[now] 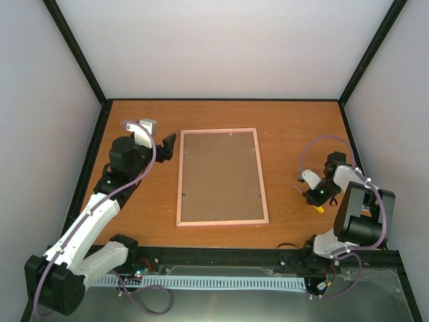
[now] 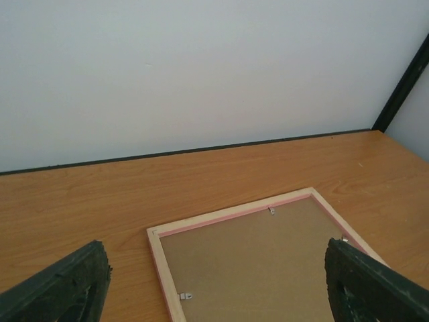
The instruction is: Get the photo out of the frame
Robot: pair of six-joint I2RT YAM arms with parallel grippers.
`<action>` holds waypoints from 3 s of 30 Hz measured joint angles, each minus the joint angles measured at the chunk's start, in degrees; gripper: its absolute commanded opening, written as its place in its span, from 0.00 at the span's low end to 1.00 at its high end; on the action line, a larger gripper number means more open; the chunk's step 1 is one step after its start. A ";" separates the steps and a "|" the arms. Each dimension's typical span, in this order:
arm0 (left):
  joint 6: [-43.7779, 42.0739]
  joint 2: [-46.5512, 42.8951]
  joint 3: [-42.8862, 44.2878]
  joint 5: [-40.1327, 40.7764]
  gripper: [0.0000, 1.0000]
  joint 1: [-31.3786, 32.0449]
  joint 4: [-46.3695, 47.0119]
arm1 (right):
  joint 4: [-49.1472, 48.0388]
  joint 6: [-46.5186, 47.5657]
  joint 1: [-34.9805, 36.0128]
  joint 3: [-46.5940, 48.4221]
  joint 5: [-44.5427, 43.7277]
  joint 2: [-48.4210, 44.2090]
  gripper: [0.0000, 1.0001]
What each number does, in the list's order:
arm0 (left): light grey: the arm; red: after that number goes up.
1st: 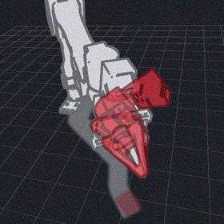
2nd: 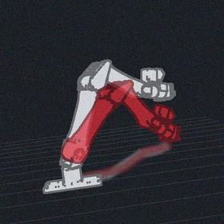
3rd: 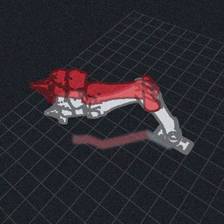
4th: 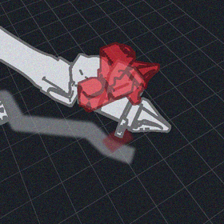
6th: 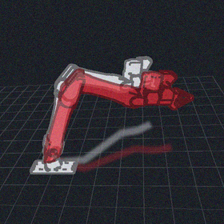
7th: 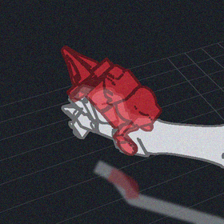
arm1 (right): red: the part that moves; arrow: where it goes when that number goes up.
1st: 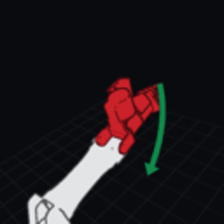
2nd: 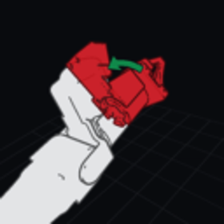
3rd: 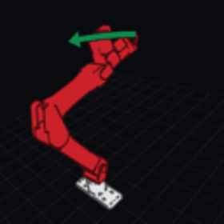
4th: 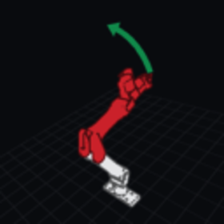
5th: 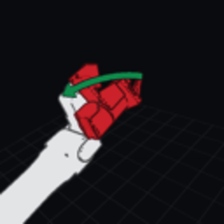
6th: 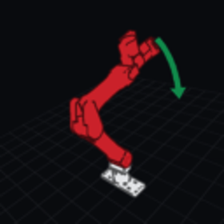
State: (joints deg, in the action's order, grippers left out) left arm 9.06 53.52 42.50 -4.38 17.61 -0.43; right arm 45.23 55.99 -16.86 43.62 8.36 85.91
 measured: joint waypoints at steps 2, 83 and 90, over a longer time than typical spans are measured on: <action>-0.94 0.07 -0.04 -1.16 0.81 0.00 -0.02 | -0.26 -0.35 -0.07 0.04 0.35 0.11 0.20; -44.72 22.49 11.69 21.77 0.33 55.71 -32.74 | 19.93 -13.77 49.70 17.86 53.29 10.88 0.03; -45.16 22.60 11.69 21.94 0.29 55.71 -32.20 | 19.98 -13.77 49.83 17.99 53.33 11.15 0.04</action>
State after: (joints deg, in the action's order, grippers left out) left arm -36.10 76.12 54.19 17.56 73.32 -32.62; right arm 65.21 42.22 32.97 61.60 61.69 97.06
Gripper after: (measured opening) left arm 0.309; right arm 0.136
